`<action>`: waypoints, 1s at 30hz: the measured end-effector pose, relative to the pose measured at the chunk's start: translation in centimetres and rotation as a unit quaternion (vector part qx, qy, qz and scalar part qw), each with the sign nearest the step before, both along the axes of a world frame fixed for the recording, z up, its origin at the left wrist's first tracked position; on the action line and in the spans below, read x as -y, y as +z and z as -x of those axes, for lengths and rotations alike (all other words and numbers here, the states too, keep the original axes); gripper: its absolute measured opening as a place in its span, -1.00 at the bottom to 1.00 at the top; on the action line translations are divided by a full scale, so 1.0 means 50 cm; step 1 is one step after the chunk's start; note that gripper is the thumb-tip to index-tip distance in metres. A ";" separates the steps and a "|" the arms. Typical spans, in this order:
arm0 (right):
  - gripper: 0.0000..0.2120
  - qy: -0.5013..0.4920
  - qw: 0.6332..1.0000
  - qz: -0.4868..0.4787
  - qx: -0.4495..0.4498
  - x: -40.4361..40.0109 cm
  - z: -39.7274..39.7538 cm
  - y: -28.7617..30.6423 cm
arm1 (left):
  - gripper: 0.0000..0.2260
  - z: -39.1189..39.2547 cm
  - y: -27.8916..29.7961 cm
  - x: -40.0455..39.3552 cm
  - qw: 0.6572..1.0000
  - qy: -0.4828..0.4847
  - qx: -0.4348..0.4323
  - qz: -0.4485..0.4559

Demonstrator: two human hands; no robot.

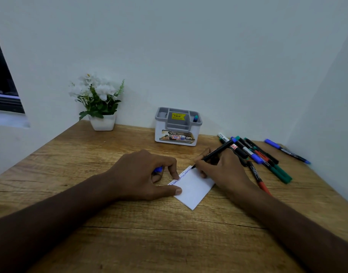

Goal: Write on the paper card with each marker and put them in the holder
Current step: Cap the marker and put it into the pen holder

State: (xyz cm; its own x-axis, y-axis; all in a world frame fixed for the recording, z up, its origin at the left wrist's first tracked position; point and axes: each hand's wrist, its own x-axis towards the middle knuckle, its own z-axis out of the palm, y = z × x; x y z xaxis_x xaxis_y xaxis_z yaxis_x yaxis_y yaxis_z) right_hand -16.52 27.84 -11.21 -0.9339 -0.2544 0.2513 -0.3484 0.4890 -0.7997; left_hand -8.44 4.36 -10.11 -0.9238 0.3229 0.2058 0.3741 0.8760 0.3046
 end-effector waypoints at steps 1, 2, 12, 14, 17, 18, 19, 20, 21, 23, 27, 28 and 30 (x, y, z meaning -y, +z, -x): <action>-0.91 -0.004 1.000 0.001 -0.003 0.000 0.000 0.000 | -0.59 0.000 0.000 0.000 1.000 0.000 -0.001 0.001; -0.91 -0.004 1.000 -0.001 -0.008 0.000 0.000 0.000 | -0.59 0.001 -0.001 0.001 1.000 0.001 -0.002 0.001; -0.89 -0.079 0.996 0.020 -0.025 0.003 -0.005 0.005 | -0.61 0.002 -0.002 0.001 1.000 0.000 -0.010 -0.004; -0.92 -0.095 0.992 0.077 -0.014 -0.002 -0.012 0.012 | -0.62 0.001 -0.002 0.002 1.000 0.000 -0.014 -0.006; -0.88 -0.040 0.984 0.169 0.048 -0.008 -0.032 0.021 | -0.59 0.001 -0.002 0.001 1.000 0.000 -0.013 -0.004; -0.88 -0.016 0.981 0.184 0.066 -0.007 -0.040 0.023 | -0.57 0.003 -0.003 0.000 1.000 0.002 -0.011 -0.003; -0.88 0.005 0.976 0.203 0.084 -0.005 -0.047 0.023 | -0.56 0.003 -0.003 0.000 1.000 0.006 -0.008 -0.005; -0.89 0.025 0.967 0.232 0.106 -0.001 -0.055 0.023 | -0.54 0.004 -0.003 0.000 1.000 0.009 -0.006 -0.009; -0.89 0.046 0.953 0.268 0.132 0.004 -0.062 0.022 | -0.51 0.004 -0.004 -0.001 1.000 0.012 -0.004 -0.017; -0.78 0.083 0.924 0.329 0.179 0.014 -0.072 0.022 | -0.46 0.003 -0.005 -0.002 0.999 0.015 0.000 -0.038; -0.76 0.130 0.915 0.332 0.189 0.022 -0.081 0.021 | -0.30 0.006 -0.006 -0.002 0.997 0.021 0.017 -0.071; -0.81 0.130 0.921 0.322 0.177 0.022 -0.082 0.018 | -0.25 0.007 -0.007 -0.002 0.997 0.022 0.018 -0.078; -0.91 0.124 0.931 0.307 0.151 0.023 -0.083 0.015 | -0.20 0.007 -0.008 -0.002 0.996 0.021 0.014 -0.086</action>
